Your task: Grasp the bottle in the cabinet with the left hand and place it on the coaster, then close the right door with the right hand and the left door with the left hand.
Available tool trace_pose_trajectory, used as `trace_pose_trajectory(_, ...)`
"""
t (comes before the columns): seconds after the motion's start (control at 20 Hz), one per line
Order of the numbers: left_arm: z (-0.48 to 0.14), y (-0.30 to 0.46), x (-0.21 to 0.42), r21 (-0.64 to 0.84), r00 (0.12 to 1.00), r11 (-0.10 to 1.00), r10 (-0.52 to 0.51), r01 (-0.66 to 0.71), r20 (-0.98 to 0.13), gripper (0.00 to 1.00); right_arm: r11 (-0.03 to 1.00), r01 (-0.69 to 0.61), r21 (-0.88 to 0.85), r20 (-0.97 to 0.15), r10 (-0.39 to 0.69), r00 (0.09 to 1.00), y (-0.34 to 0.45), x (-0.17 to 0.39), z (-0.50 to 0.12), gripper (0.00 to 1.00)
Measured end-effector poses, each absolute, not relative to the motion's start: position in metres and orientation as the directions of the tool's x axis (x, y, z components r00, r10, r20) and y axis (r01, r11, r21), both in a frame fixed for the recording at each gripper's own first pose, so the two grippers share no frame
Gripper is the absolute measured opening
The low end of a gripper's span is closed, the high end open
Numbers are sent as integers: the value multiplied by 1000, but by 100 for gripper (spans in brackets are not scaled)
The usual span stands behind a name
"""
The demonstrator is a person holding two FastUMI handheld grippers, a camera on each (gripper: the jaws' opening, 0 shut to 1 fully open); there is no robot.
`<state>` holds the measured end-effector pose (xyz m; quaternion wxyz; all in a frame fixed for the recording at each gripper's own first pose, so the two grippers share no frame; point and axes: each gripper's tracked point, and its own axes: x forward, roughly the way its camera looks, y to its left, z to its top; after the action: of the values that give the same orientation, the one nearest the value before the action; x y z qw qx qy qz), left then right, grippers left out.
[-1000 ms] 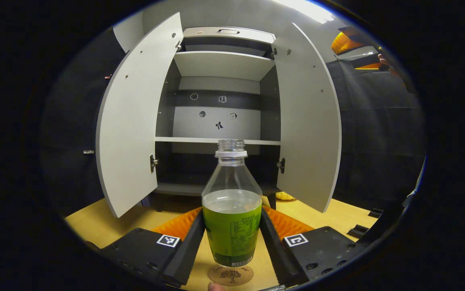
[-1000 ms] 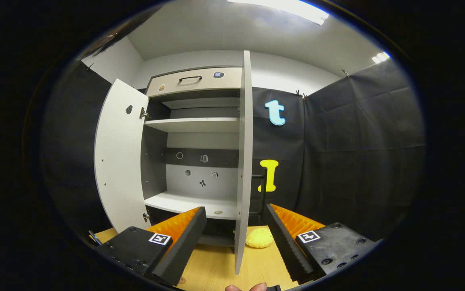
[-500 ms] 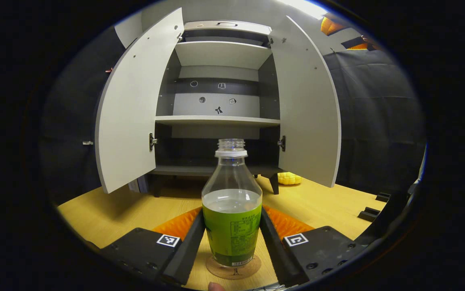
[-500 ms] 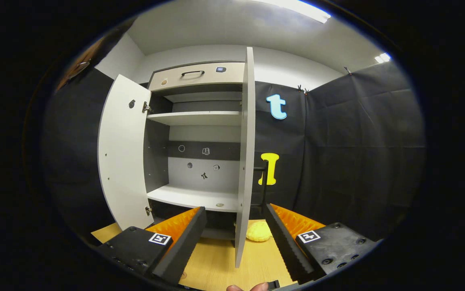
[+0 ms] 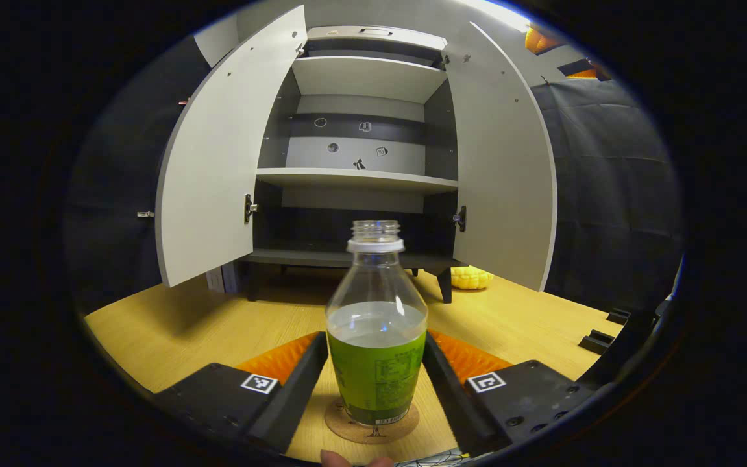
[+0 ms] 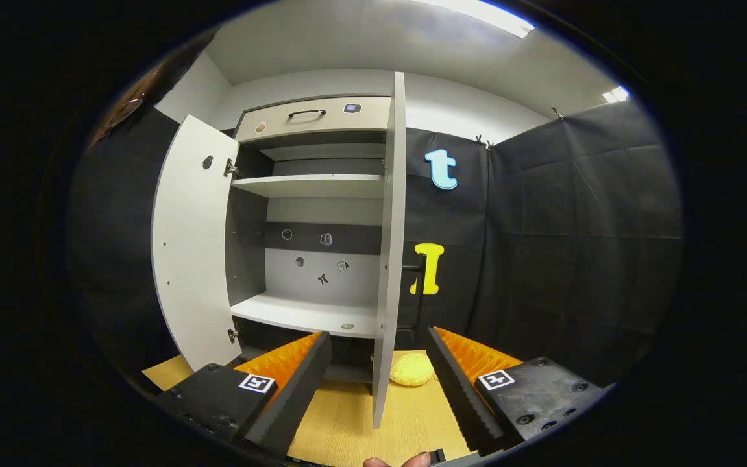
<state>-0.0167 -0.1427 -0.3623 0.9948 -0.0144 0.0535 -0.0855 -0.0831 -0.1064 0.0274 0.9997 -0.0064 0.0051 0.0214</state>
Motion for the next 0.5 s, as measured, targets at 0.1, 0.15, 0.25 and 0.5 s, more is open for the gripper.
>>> trace_pose_trajectory(0.1,-364,-144,-22,-36,976,983,-185,182,-118,98,999,-42,-7,-12,42,999,-108,-79,26,98)
trace_pose_trajectory(0.15,-366,-144,-25,-41,973,980,-196,192,-124,98,999,-39,-8,-13,39,999,-109,-77,25,98)
trace_pose_trajectory(0.25,-367,-146,-35,-40,968,978,-211,207,-139,97,999,-34,-12,-21,34,999,-112,-74,20,97)
trace_pose_trajectory(0.5,-365,-146,-71,-22,956,975,-219,219,-197,96,999,-33,-7,-55,32,998,-123,-59,6,98)
